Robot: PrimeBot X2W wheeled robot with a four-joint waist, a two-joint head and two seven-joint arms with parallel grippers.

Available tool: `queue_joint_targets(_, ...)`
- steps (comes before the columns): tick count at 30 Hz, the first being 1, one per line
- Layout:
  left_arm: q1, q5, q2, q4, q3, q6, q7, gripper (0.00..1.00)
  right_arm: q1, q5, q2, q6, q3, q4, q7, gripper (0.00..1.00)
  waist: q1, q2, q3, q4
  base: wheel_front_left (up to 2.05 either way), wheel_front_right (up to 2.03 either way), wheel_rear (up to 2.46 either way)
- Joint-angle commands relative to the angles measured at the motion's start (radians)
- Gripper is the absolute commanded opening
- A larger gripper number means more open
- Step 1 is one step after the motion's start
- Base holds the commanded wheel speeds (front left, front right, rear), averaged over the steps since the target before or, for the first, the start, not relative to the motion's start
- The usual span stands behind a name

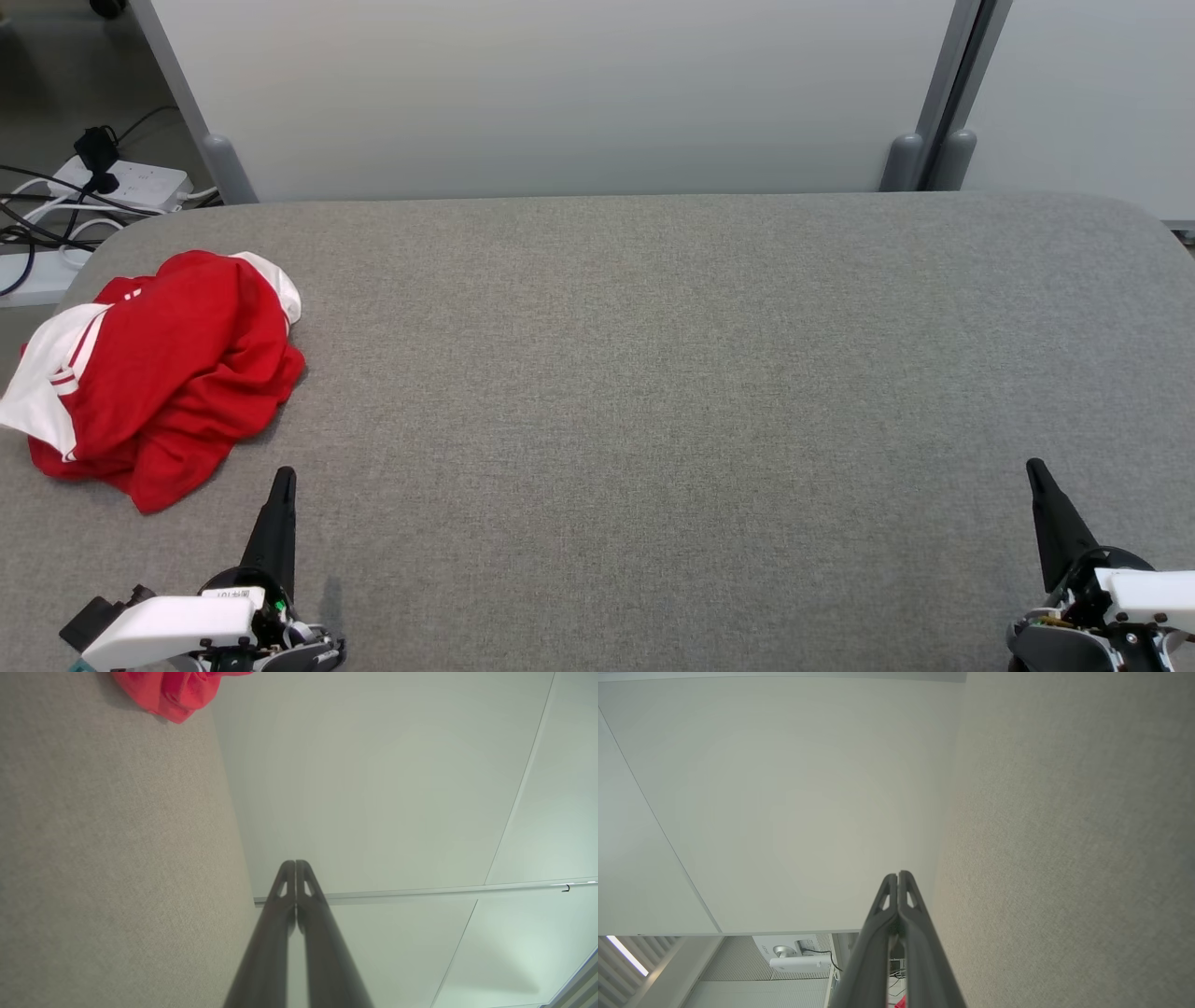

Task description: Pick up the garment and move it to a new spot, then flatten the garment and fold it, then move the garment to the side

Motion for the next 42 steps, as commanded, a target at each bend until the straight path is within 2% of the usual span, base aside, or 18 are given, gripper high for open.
queue_joint_targets(1,-0.058,-0.005,0.018,-0.028,0.032,-0.008,0.006,0.00,-0.035,0.012,-0.011,0.000,0.016,-0.030,0.007,0.00,0.0000,0.0000,0.000,0.000,0.00,0.00,0.00)
queue_joint_targets(7,-0.058,-0.005,0.018,-0.028,0.032,-0.008,0.006,0.00,-0.035,0.012,-0.011,0.000,0.016,-0.030,0.007,0.00,0.0000,0.0000,0.000,0.000,0.00,0.00,0.00)
queue_joint_targets(8,0.002,0.000,-0.001,0.003,0.000,0.000,0.000,1.00,0.001,-0.001,0.000,0.000,0.001,0.003,0.000,1.00,0.0000,0.0000,0.000,0.000,0.00,0.00,0.00)
queue_joint_targets(14,0.030,0.003,-0.019,0.055,-0.003,0.000,-0.005,1.00,0.026,-0.004,0.015,0.000,0.011,0.046,-0.002,1.00,0.0002,0.0000,0.003,0.000,0.00,0.00,0.00)
queue_joint_targets(19,0.010,0.015,-0.014,0.063,-0.010,0.000,-0.017,1.00,0.005,-0.015,0.010,0.000,0.022,0.051,-0.012,1.00,0.0023,0.0000,-0.002,-0.001,0.00,0.00,0.00)
queue_joint_targets(22,-0.001,0.029,-0.009,0.069,-0.020,0.000,-0.028,1.00,-0.006,-0.027,0.004,0.000,0.033,0.056,-0.021,1.00,0.0005,0.0000,-0.002,-0.002,0.00,0.00,0.00)
queue_joint_targets(27,-0.018,0.055,0.001,0.078,-0.036,0.000,-0.043,1.00,-0.025,-0.048,-0.007,0.000,0.052,0.065,-0.038,1.00,0.0001,0.0000,-0.001,-0.002,0.00,0.00,0.00)
queue_joint_targets(42,-0.073,0.250,0.018,0.104,-0.054,-0.002,-0.087,1.00,-0.097,-0.208,-0.036,0.000,0.102,0.106,-0.086,1.00,0.0001,0.0000,-0.001,-0.006,0.00,0.00,0.00)
